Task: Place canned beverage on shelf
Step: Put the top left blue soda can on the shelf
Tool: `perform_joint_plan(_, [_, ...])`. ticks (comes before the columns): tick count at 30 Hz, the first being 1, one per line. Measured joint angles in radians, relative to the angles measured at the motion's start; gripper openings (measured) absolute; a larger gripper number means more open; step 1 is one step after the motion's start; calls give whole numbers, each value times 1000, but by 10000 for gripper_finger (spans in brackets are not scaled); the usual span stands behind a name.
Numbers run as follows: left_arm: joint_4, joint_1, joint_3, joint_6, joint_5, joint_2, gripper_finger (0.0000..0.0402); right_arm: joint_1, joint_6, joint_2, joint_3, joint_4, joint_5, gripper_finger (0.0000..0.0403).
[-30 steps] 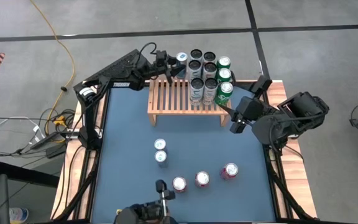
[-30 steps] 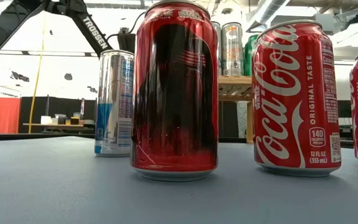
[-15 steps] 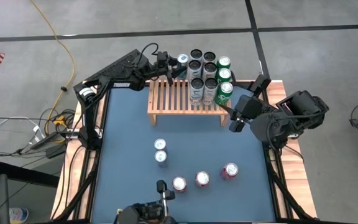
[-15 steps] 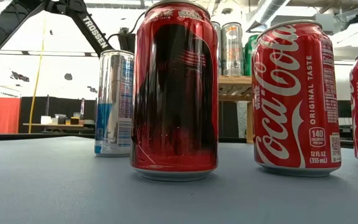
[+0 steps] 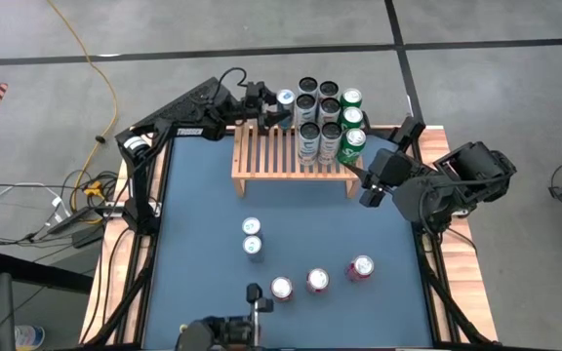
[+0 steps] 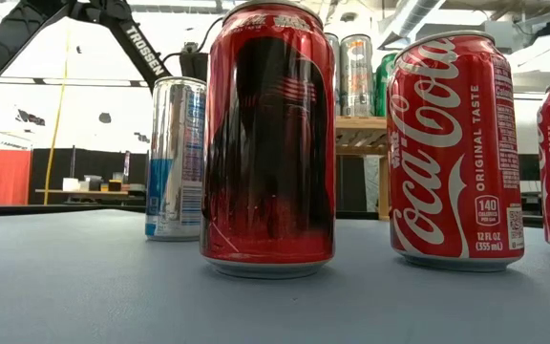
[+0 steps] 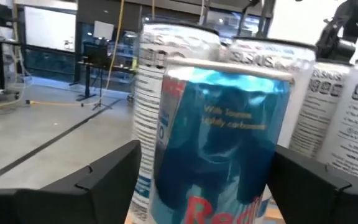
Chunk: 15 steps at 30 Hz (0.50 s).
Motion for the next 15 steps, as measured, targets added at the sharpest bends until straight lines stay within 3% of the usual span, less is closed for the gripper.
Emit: perform_joint_plan(15, [-40, 14, 0, 4, -25, 0, 316, 0, 1, 0, 0, 0, -7, 314])
